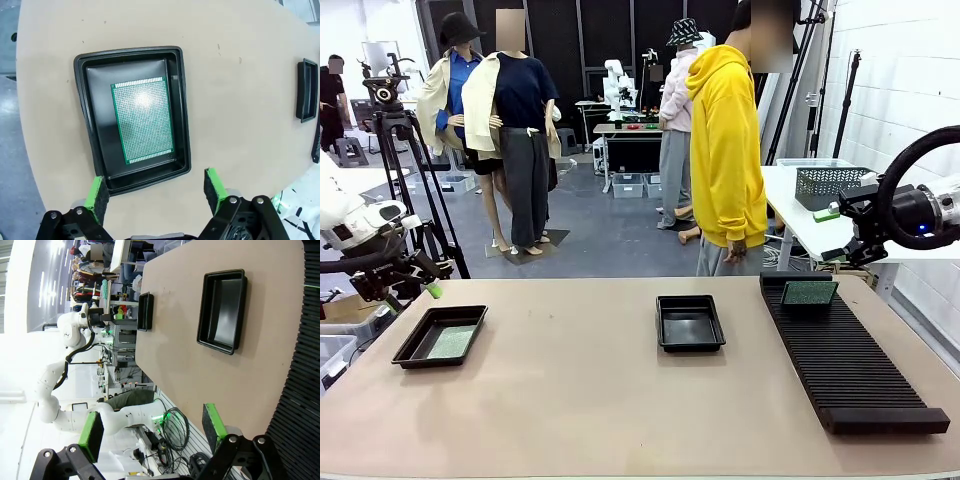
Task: Inspect and transfer BCBs to ESD trays.
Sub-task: Pick up the Blank PCB from the PCB Rack and place it in the right ESD tray.
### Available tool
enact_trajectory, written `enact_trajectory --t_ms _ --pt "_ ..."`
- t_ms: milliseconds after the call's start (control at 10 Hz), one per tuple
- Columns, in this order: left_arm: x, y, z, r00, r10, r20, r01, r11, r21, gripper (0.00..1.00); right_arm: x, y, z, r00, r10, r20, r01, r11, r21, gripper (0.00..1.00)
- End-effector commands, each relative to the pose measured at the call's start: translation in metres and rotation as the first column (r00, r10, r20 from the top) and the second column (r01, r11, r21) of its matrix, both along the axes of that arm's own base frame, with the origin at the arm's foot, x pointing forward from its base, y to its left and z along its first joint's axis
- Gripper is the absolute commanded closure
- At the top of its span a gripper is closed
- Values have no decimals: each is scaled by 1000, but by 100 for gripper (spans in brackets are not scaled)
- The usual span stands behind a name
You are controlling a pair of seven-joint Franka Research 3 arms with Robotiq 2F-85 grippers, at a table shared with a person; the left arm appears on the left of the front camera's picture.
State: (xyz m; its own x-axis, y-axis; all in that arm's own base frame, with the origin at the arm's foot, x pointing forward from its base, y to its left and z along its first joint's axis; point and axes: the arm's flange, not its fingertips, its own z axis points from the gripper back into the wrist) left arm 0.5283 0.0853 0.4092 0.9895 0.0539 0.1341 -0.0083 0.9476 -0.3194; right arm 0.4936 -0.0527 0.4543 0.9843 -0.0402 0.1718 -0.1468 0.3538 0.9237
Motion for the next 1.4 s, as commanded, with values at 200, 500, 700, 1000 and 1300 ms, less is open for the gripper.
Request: enact_trajectory --t_ms 200,500,700,1000,1300 --pt "0 1 1 1000 -1 -2 1 1000 -1 0 0 2 2 1000 -9 -17 9 1000 -22 0" --pt "0 1 1 1000 -1 -2 1 1000 -1 0 0 2 2 1000 -9 -17 9 1000 -22 0" --pt "0 1 1 1000 -1 -2 1 1000 -1 0 0 2 2 1000 -9 -17 9 1000 -22 0" --pt "9 -14 17 1000 -23 0 23 1000 -7 0 0 2 2 1000 -9 -17 9 1000 -22 0" --pt "9 -11 39 994 -81 71 90 987 -134 0 0 2 2 1000 -9 -17 9 1000 -22 0"
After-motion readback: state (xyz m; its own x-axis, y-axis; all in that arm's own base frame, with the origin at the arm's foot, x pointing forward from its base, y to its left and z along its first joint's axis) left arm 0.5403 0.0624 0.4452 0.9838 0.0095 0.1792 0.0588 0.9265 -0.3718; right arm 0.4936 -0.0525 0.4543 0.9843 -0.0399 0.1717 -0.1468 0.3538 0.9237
